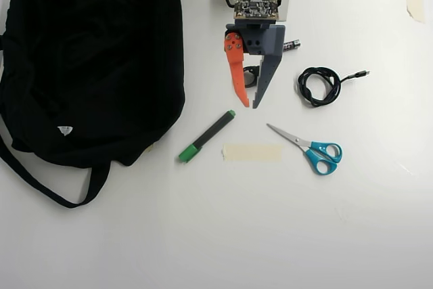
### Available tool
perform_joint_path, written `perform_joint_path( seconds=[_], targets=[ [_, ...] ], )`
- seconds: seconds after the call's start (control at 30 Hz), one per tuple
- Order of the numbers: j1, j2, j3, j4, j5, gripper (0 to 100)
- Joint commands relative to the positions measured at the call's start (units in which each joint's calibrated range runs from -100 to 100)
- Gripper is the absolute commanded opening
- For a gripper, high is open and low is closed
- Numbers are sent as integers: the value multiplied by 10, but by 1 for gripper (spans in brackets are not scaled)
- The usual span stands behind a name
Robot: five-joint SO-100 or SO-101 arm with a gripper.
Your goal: Put the green marker into the black bag
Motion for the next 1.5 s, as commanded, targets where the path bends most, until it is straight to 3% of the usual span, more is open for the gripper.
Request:
perform_joint_path(
  seconds=[0.0,0.9,1.47],
  targets=[
    [0,16,-64,-12,2,2],
    [10,113,-118,-194,2,2],
    [10,147,-183,-215,0,2]
  ],
)
